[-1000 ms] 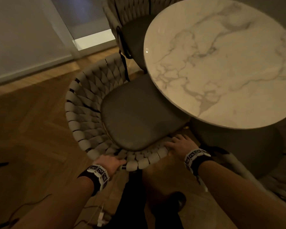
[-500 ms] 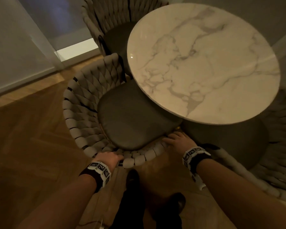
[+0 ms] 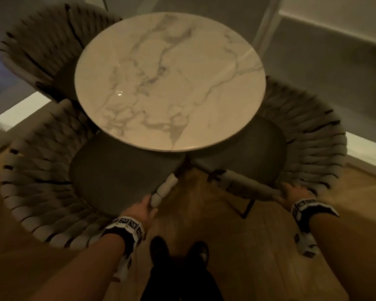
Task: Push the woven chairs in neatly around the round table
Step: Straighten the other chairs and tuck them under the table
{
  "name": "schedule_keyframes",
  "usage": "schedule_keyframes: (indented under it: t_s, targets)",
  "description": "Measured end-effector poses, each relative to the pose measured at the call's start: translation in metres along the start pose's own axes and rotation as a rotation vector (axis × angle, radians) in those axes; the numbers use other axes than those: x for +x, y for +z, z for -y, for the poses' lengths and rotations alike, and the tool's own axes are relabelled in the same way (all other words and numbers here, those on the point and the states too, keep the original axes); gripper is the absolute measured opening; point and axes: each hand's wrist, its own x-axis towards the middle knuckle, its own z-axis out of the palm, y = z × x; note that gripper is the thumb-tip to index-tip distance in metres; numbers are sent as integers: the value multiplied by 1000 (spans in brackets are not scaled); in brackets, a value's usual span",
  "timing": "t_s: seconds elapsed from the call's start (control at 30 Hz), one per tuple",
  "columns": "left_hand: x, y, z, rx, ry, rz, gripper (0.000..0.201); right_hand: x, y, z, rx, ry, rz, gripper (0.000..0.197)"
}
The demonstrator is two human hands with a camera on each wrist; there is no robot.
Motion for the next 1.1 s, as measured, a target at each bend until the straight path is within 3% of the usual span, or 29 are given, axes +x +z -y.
schedule_keyframes:
  t_s: [0.2,0.53,0.83,1.1]
  targets:
    - [16,6,-20,7,-106,-6,55,3,5,-14,-108,-93,20,64]
    - [9,1,-30,91,-126,-46,49,-8,7,-4,-108,-115,7,56]
    - [8,-5,-32,23,-154,10,48,-28,14,10,-90,-115,10,54]
    - [-4,-24,-27,18,-30,27,44,-34,-7,19,-93,-158,97,48]
